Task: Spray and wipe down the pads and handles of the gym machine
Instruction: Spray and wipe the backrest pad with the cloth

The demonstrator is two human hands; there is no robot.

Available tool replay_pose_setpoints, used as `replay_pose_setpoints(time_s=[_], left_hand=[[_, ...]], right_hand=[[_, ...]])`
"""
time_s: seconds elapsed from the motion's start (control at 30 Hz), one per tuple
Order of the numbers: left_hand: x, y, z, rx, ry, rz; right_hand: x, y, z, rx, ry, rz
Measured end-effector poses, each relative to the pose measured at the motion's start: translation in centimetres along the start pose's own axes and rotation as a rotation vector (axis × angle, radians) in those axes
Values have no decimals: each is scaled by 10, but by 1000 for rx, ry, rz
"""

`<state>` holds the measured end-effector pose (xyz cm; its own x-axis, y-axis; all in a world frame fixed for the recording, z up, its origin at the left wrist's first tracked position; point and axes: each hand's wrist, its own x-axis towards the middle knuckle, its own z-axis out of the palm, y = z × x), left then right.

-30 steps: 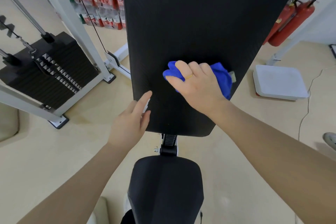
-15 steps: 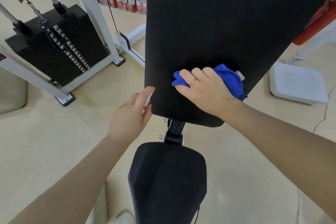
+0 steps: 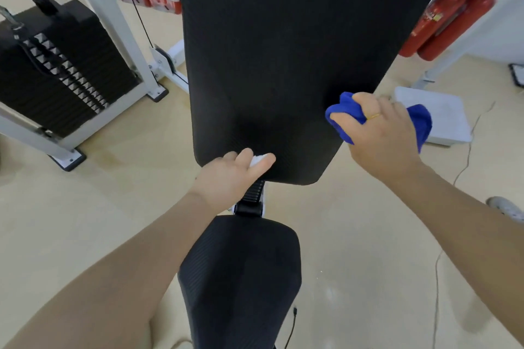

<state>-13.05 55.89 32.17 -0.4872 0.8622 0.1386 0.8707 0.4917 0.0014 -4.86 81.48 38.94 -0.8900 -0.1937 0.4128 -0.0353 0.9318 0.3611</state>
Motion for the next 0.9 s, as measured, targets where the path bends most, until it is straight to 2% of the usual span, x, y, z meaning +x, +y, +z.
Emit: replay_pose_setpoints(time_s=[0.1, 0.27, 0.4, 0.47, 0.6, 0.73, 0.83, 0.9], left_hand=[[13, 12, 6, 18, -51, 25], [0, 3, 14, 2, 21, -19], [-35, -40, 6, 16, -104, -213], [-44, -57, 6, -21, -71, -316], [-55, -70, 0, -260, 107, -434], [-49, -74, -8, -632, 90, -750], [-38, -75, -10, -707, 41, -714], [-31, -73, -17, -801, 23, -714]], right_hand=[[-13, -3, 0, 19, -64, 56], [-15, -29, 5, 48, -47, 55], [0, -65, 27, 22, 3, -113], [7, -79, 39, 1, -24, -168], [14, -96, 55, -31, -117, -277], [10, -133, 72, -53, -290, -441], [20, -142, 75, -47, -379, -595], [34, -130, 66, -51, -280, -674]])
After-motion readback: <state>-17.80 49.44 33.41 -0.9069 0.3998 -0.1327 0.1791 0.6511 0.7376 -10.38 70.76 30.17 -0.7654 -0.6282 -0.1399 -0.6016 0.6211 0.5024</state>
